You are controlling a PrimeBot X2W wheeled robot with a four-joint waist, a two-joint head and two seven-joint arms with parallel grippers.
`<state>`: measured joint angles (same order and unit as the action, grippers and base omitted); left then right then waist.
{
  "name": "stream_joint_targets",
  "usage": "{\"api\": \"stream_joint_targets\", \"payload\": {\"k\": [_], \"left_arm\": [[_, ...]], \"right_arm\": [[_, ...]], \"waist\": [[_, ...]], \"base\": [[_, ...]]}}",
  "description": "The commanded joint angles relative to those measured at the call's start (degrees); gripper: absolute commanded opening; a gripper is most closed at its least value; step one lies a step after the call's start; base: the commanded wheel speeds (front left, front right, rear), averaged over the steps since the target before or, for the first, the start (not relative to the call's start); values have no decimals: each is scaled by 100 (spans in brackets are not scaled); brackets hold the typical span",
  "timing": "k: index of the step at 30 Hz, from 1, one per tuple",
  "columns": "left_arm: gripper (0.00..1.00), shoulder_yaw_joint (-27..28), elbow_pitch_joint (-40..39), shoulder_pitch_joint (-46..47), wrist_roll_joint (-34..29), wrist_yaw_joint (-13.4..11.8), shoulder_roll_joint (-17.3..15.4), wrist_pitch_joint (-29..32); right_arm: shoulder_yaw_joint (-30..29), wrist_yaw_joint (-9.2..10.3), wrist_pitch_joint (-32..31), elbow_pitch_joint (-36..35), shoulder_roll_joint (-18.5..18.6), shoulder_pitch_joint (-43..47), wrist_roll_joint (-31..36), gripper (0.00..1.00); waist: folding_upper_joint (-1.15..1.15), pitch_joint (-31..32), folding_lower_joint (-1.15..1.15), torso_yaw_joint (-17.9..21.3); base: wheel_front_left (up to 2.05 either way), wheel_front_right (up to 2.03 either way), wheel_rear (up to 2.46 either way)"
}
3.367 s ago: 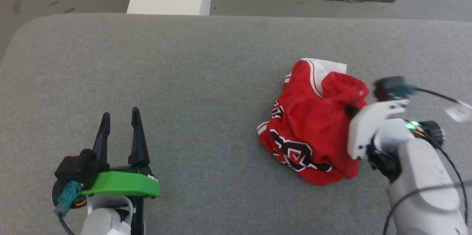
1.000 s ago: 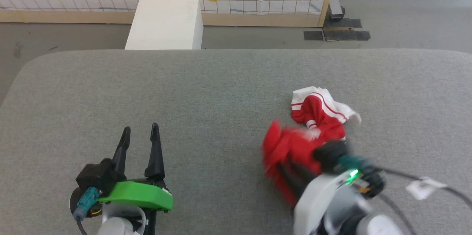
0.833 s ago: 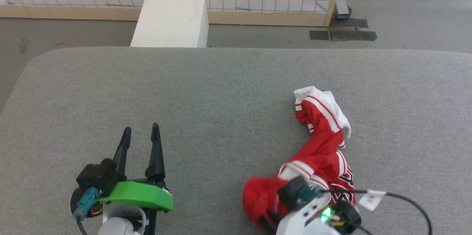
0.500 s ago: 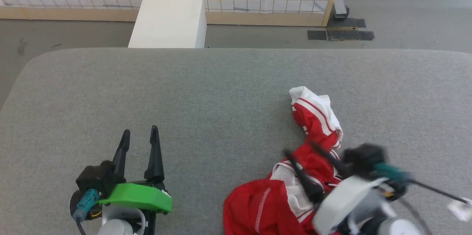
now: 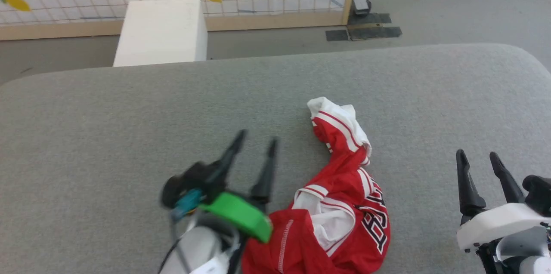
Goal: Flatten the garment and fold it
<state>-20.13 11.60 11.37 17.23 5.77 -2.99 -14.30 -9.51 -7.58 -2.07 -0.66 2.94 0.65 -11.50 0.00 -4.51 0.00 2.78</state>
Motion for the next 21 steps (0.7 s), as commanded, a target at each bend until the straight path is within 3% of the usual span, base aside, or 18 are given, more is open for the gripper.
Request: {"api": "stream_joint_targets", "payload": {"k": [1, 9, 13, 16, 21], "left_arm": [[100, -246, 108, 291, 82, 53, 12, 66], [100, -1854, 907, 1664, 309, 112, 12, 1067], [100, -2368, 1249, 2242, 440, -98, 12, 1747], [100, -2750, 1616, 2754, 463, -452, 12, 2428], [100, -3019, 1972, 3177, 544, -800, 12, 2985]], "right_arm": [[-20, 9, 68, 79, -6, 33, 9, 100], [149, 9, 304, 396, -6, -199, -118, 100], [268, 9, 388, 547, -6, -287, -194, 100], [370, 9, 461, 664, -6, -355, -233, 100], [409, 9, 513, 741, -6, -395, -241, 100]], "waist": [[0, -145, 0, 170], [0, -457, 0, 524], [0, -547, 0, 648], [0, -603, 0, 754], [0, -634, 0, 829]], "base": [[0, 0, 0], [0, 0, 0], [0, 0, 0], [0, 0, 0], [0, 0, 0]]}}
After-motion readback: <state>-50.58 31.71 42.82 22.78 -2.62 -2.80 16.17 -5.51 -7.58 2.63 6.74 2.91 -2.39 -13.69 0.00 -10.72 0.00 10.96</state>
